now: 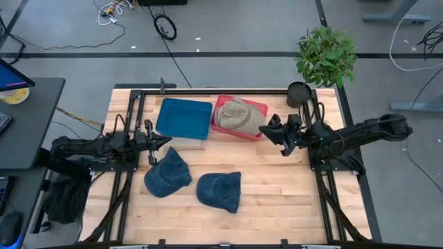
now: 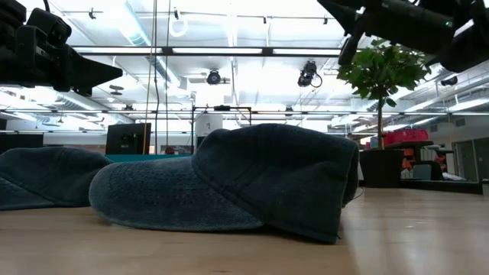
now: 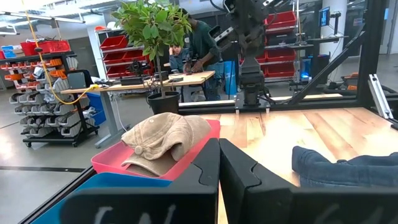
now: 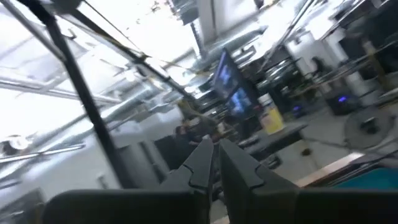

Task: Pick & Place hat
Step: Put the right blue cap into the blue bin

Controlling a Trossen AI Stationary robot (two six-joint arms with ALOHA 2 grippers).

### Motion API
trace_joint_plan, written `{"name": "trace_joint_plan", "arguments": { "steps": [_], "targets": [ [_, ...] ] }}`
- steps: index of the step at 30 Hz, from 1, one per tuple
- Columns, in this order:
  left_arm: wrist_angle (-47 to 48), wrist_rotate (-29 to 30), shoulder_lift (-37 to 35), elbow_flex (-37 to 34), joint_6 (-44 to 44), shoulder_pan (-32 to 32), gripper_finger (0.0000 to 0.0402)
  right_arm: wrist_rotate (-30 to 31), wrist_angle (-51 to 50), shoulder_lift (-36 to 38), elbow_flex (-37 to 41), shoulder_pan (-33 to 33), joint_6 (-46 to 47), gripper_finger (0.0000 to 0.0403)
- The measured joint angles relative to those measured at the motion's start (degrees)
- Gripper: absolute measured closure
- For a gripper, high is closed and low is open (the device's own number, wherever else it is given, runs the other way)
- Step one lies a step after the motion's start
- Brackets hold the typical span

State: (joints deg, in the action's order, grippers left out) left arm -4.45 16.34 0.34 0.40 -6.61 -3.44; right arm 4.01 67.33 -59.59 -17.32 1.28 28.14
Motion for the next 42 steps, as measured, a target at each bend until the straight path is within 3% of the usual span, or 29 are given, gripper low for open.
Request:
{"name": "trace_joint_plan", "arguments": {
  "steps": [9,15,21,28,35,39,42],
  "targets": [
    [0.0,0.0,0.0,0.0,3.4,0.0,0.0399,13.6,-3.5,4.1,0.0,7.3,-12.0,0.0372],
    [0.0,0.0,0.0,0.0,10.8,0.0,0.0399,21.5,-19.5,10.9,0.0,9.3,-13.7,0.0372],
    [0.0,0.0,0.0,0.0,13.5,0.0,0.0399,22.7,-31.0,16.3,0.0,9.5,-20.2,0.0372],
    [0.0,0.0,0.0,0.0,16.9,0.0,0.0399,25.8,-28.6,20.9,2.7,9.4,-24.3,0.0372],
    [-1.6,0.0,0.0,0.0,16.8,0.0,0.0399,23.0,-6.0,24.0,16.5,9.5,-25.1,0.0372],
    [-3.1,0.0,0.0,0.0,19.2,0.0,0.0399,22.4,-6.8,24.8,15.8,9.9,-28.6,0.0372],
    [-4.2,0.0,0.0,0.0,29.2,0.0,0.0399,25.0,-9.7,24.8,16.4,9.8,-28.5,0.0372]
  ]
}}
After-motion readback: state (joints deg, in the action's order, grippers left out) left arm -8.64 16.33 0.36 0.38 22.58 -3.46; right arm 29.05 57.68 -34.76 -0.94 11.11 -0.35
